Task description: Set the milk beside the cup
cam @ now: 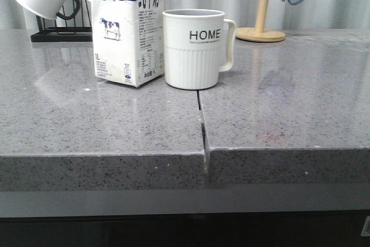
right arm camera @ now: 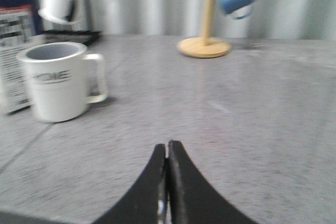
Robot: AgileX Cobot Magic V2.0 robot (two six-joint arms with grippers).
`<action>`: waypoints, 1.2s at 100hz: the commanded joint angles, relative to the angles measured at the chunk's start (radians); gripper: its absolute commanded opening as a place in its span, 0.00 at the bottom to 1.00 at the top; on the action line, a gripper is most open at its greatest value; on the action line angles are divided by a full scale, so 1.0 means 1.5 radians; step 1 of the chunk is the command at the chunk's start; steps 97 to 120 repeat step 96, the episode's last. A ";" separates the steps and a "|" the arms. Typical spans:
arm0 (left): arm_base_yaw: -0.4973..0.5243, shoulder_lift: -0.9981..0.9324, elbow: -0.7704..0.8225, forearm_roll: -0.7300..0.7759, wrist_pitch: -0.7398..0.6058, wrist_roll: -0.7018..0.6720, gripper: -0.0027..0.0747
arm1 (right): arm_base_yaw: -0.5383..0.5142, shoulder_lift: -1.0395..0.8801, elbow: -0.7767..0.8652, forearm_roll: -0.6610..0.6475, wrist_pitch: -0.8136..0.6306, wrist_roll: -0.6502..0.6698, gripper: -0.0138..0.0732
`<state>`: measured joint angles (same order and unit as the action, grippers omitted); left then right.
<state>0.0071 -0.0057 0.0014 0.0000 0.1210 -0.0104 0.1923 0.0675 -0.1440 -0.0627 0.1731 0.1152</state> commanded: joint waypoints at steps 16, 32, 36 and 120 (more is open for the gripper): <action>-0.004 -0.021 0.029 0.000 -0.052 0.000 0.01 | -0.162 -0.032 0.103 -0.004 -0.191 0.000 0.08; -0.004 -0.021 0.029 -0.004 -0.053 0.000 0.01 | -0.187 -0.065 0.103 -0.005 -0.132 0.000 0.08; -0.004 -0.021 0.029 -0.004 -0.053 0.000 0.01 | -0.187 -0.066 0.103 -0.005 -0.126 -0.001 0.08; -0.004 -0.021 0.029 -0.004 -0.053 0.000 0.01 | -0.187 -0.066 0.103 -0.005 -0.123 -0.001 0.08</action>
